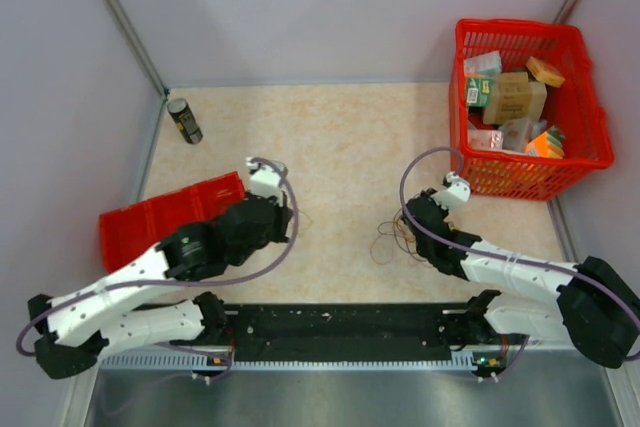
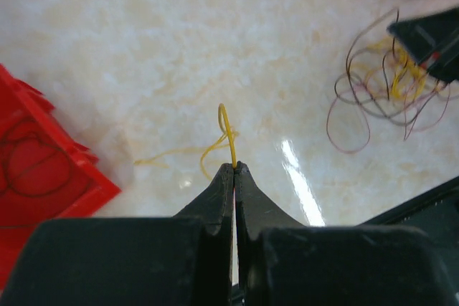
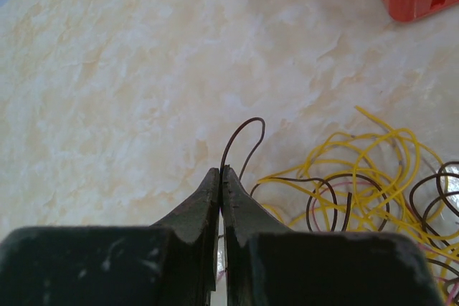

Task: Untangle the cables

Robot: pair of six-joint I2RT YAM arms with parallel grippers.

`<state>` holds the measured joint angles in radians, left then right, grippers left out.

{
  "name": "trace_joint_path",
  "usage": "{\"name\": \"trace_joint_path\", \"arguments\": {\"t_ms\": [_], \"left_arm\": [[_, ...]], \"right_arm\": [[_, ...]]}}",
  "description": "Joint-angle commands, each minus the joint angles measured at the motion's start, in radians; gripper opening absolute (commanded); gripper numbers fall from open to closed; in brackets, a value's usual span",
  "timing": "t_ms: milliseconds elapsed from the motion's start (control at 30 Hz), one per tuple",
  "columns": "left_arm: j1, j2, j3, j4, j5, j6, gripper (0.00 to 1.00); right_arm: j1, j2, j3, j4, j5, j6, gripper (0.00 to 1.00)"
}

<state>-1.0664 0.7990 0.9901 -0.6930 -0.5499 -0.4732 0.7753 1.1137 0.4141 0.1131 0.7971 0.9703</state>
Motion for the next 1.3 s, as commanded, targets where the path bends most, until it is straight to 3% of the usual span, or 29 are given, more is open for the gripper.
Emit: {"name": "trace_joint_path", "arguments": {"t_ms": [0, 133, 400, 600, 900, 967, 1100, 1267], "left_arm": [[0.002, 0.112, -0.1, 0.22, 0.162, -0.102, 0.0], [0.003, 0.257, -0.162, 0.285, 0.162, -0.128, 0.0], [0.005, 0.503, -0.13, 0.242, 0.212, -0.081, 0.0], [0.005, 0.511, -0.09, 0.188, 0.137, -0.081, 0.02], [0.005, 0.415, -0.071, -0.046, 0.019, -0.091, 0.0], [0.008, 0.385, -0.09, -0.019, 0.047, -0.081, 0.08], [0.008, 0.371, -0.137, 0.14, 0.149, -0.039, 0.34], [0.057, 0.497, -0.078, 0.263, 0.231, -0.015, 0.49]], "right_arm": [[-0.005, -0.023, 0.006, 0.125, 0.031, -0.067, 0.0], [-0.005, -0.032, -0.005, 0.135, 0.03, -0.064, 0.0], [-0.007, -0.031, -0.018, 0.161, 0.019, -0.068, 0.0], [-0.008, -0.029, -0.014, 0.165, 0.016, -0.074, 0.0], [-0.01, -0.026, -0.014, 0.166, 0.007, -0.074, 0.0], [-0.01, -0.026, -0.014, 0.169, 0.004, -0.074, 0.0], [-0.01, -0.018, -0.012, 0.169, -0.001, -0.077, 0.0], [-0.01, -0.029, -0.02, 0.174, -0.001, -0.076, 0.0]]}}
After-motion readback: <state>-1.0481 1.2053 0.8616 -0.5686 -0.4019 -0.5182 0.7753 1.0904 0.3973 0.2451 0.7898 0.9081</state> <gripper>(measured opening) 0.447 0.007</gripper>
